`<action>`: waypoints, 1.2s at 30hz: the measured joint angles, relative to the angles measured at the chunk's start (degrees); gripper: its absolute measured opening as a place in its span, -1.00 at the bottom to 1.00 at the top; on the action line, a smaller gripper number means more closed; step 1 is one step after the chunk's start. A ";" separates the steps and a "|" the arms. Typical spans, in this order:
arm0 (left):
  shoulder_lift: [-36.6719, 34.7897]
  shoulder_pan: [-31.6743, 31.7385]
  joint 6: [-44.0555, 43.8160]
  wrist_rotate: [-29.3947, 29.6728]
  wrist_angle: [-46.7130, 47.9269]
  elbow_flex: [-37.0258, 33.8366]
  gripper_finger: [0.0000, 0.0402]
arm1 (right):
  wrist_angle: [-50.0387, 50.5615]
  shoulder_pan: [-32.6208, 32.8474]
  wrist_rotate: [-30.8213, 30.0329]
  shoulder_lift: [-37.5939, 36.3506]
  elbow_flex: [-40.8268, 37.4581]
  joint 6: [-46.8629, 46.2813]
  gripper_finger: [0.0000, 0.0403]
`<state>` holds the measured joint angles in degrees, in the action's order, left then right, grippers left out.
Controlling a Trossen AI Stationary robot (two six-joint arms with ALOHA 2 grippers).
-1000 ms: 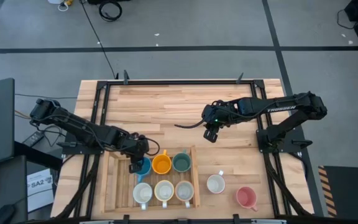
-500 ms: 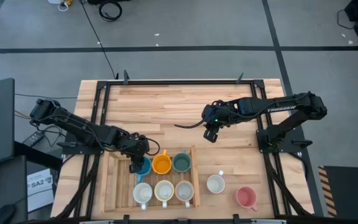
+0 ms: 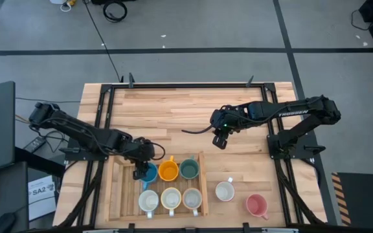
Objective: Place coffee mugs
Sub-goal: Put the pink mug on the shelf
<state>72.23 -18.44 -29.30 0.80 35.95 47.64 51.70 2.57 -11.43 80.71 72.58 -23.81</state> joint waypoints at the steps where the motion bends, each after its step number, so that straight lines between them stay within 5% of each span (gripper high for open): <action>1: -0.40 0.00 0.00 -0.02 0.03 0.30 -0.10 | 0.00 -0.01 0.38 0.00 0.00 0.00 -0.37; 8: -3.61 0.00 1.57 0.00 -0.37 0.54 -0.10 | 0.21 0.11 2.13 0.00 0.00 -1.36 -0.37; 19: -5.28 2.61 12.25 6.03 -9.43 0.52 -0.10 | 1.11 4.40 18.66 0.00 0.00 -8.61 -0.37; 29: -5.28 6.32 13.83 6.03 -10.70 0.52 -0.10 | 6.55 19.33 18.68 0.00 0.02 -19.77 -0.37; 36: -5.28 6.78 13.49 6.01 -10.83 0.52 -0.10 | 10.56 33.53 13.05 0.00 0.02 -30.66 -0.37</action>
<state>66.96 -11.66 -15.81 6.81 25.12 48.16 62.27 36.09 1.62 80.71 72.60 -54.47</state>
